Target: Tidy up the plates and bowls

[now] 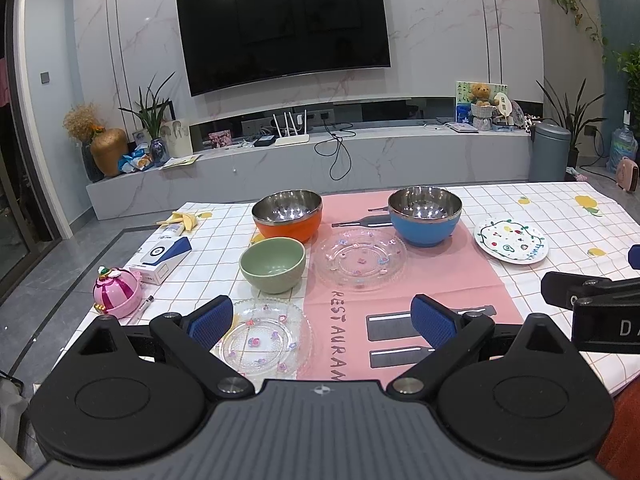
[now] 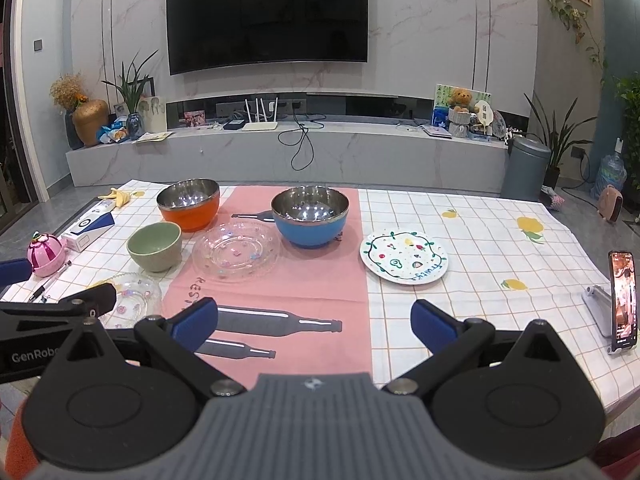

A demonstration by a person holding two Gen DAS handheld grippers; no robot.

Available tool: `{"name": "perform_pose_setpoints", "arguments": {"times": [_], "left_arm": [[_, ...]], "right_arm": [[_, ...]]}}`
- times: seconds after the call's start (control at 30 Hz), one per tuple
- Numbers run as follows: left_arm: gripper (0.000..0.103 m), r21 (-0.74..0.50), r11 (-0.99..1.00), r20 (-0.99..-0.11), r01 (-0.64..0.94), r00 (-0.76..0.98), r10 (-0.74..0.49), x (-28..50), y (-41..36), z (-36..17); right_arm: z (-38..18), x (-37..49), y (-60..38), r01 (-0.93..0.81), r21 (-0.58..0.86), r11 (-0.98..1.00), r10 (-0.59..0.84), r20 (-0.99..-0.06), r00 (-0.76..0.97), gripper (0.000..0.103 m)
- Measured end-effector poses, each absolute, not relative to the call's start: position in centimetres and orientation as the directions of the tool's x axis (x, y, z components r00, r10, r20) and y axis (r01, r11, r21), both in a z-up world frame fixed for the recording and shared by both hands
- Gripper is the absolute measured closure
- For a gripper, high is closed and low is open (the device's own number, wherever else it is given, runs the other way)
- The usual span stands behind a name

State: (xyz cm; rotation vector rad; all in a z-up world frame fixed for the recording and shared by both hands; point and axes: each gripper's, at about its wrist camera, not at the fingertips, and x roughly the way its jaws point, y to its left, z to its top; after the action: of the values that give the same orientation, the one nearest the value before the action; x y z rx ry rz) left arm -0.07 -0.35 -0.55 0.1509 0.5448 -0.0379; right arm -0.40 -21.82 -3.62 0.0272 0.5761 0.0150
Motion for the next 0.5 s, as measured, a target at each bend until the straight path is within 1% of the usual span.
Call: {"name": "perform_pose_setpoints", "arguments": {"times": [0.5], "left_arm": [[0.0, 0.13, 0.989, -0.52, 0.075, 0.854, 0.003, -0.07, -0.38, -0.55]], "right_arm": [[-3.7, -0.37, -21.74, -0.009, 0.025, 1.0, 0.021, -0.547, 0.837, 0.003]]}}
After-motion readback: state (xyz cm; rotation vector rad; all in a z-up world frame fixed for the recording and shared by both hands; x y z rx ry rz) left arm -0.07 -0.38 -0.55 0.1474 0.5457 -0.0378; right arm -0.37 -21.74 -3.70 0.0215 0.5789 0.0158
